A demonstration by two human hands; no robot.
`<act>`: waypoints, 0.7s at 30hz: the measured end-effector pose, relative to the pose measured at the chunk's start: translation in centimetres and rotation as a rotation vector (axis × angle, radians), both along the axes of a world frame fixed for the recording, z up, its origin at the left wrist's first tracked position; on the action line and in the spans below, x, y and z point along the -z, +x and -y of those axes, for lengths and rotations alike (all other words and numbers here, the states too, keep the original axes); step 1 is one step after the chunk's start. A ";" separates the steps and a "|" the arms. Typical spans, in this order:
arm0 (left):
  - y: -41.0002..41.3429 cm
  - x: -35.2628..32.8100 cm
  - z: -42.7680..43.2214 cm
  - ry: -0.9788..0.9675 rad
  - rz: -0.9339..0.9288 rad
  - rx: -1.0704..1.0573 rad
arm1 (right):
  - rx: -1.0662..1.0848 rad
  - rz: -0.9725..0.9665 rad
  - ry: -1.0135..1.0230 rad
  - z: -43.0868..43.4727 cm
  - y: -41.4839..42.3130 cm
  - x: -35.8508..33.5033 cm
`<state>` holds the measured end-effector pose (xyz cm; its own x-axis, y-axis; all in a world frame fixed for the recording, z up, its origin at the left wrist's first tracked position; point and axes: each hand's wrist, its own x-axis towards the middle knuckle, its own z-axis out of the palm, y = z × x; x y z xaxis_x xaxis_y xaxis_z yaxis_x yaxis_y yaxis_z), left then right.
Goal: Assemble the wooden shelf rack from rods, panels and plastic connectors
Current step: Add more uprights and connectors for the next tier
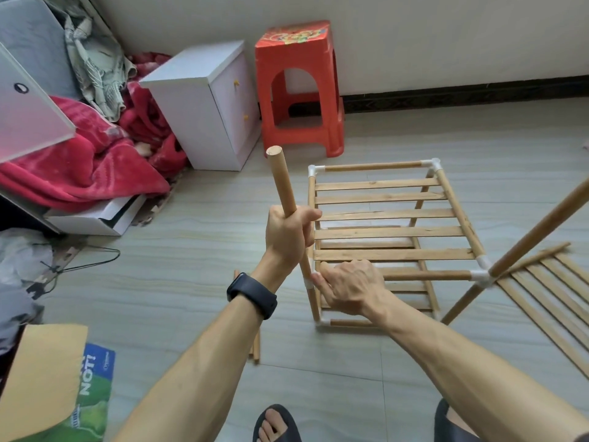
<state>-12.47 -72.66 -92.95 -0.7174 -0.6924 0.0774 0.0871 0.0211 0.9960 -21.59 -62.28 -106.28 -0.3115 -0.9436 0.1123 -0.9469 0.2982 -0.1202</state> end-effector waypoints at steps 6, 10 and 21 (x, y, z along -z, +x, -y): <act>0.0 -0.5 0.6 0.043 0.026 0.151 | 0.021 -0.084 0.091 0.0 -0.3 -0.4; 0.2 -0.7 0.7 0.068 0.026 0.167 | 0.085 -0.083 0.101 0.5 -0.2 -0.3; -1.1 -2.3 -4.2 -0.077 -0.052 -0.446 | 0.094 -0.060 0.129 0.3 -0.1 -0.3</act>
